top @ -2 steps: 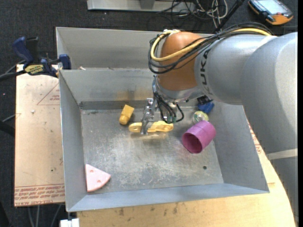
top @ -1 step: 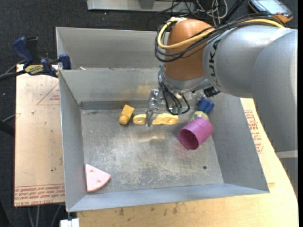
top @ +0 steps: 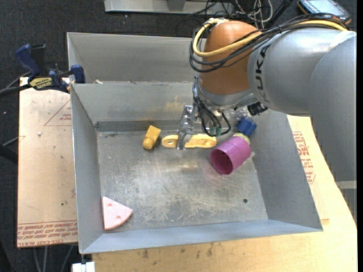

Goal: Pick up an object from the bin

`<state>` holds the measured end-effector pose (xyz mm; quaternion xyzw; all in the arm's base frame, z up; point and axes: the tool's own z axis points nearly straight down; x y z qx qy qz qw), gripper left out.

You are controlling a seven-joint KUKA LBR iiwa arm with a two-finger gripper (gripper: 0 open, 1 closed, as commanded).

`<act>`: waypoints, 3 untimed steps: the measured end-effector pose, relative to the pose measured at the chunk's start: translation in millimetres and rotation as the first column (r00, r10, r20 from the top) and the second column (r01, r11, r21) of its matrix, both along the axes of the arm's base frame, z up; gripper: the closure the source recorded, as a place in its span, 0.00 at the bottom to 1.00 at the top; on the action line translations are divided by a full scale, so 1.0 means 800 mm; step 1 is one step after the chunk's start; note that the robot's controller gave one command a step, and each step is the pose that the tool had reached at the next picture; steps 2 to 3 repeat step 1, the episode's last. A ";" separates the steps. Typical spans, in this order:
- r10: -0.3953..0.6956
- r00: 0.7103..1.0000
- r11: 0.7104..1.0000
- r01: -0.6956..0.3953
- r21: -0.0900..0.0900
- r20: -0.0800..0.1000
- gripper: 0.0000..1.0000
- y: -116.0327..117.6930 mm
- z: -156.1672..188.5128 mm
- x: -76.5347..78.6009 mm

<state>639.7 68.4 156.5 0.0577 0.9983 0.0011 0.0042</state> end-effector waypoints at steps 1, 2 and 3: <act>0.057 0.998 0.998 -0.057 -0.001 -0.005 1.00 0.008 0.131 0.002; 0.057 0.998 0.998 -0.057 -0.001 -0.005 1.00 0.008 0.131 0.002; 0.057 0.998 0.998 -0.057 -0.001 -0.005 1.00 0.008 0.131 0.002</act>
Offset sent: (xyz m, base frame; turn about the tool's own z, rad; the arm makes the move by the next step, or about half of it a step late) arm 0.0000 0.0000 0.0000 0.0000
